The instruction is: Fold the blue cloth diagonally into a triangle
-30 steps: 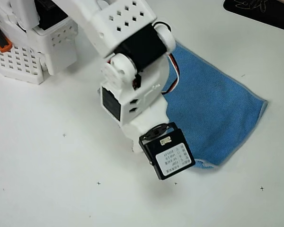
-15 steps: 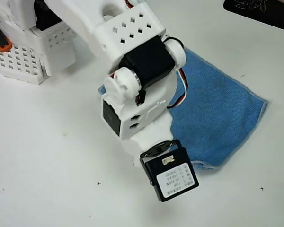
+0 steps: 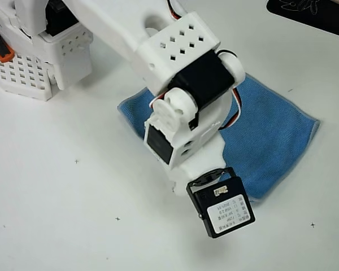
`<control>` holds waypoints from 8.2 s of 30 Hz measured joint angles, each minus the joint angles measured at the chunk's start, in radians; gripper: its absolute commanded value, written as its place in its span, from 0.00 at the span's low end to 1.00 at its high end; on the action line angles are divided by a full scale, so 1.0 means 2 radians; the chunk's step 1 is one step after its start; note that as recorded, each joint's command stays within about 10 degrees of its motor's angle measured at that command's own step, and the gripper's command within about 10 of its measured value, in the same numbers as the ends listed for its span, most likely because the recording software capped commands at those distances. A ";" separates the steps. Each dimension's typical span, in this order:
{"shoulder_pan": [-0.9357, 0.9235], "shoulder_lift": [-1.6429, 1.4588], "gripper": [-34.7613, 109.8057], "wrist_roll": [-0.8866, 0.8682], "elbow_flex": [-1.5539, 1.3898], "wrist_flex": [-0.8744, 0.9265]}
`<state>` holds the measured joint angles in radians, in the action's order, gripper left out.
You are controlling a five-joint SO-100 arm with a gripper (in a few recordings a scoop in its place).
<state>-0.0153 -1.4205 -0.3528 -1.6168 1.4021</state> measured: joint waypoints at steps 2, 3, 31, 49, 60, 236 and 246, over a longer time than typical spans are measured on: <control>0.004 0.012 0.45 -0.009 0.012 0.000; 0.007 0.021 0.45 -0.015 0.020 0.001; 0.035 0.237 0.45 -0.039 0.326 0.127; 0.059 0.303 0.45 -0.038 0.474 0.168; 0.067 0.350 0.31 -0.038 0.538 0.183; 0.285 -0.123 0.24 -0.239 -0.157 0.010; 0.318 -0.015 0.24 -0.256 -0.091 -0.004</control>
<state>0.6197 -1.4511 -0.8652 -1.7994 1.3944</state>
